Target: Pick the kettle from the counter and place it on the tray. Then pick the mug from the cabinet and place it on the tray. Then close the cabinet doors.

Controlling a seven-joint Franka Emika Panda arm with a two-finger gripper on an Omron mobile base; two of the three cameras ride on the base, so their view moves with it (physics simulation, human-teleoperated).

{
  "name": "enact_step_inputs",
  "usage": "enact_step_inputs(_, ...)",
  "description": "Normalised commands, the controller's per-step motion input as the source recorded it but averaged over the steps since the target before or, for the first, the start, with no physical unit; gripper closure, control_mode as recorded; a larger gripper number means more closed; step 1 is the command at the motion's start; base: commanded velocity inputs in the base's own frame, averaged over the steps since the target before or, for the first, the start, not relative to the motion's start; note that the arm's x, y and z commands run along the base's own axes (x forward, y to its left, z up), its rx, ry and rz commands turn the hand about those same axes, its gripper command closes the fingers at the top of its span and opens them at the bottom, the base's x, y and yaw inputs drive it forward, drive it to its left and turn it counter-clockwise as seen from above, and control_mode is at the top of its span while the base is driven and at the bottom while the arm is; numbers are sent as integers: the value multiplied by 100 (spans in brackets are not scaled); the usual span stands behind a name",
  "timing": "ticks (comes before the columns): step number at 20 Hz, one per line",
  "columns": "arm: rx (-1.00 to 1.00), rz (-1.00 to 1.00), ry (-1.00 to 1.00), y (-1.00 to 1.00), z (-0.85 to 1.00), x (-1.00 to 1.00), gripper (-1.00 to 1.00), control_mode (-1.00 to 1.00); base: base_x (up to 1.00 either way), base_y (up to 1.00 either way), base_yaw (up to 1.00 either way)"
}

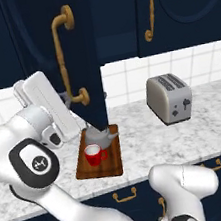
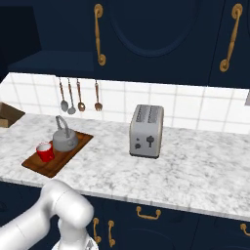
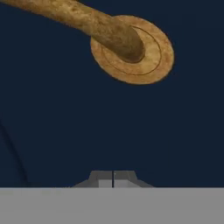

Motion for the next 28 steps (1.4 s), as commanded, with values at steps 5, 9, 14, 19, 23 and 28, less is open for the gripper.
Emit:
enact_step_inputs(5,8,-3,-7,-100,28,0,100,-100,0,0,0)
enact_step_inputs(9,8,0,-4,-100,29,17,100,-100,0,0,0)
enact_step_inputs(14,10,11,-9,-91,20,73,100,-100,0,0,0)
enact_step_inputs(19,4,35,-13,-61,15,69,100,-100,0,0,0)
enact_step_inputs(23,0,58,-6,-21,0,64,100,-100,0,0,0)
enact_step_inputs(28,0,49,-2,0,13,49,100,-100,0,0,0)
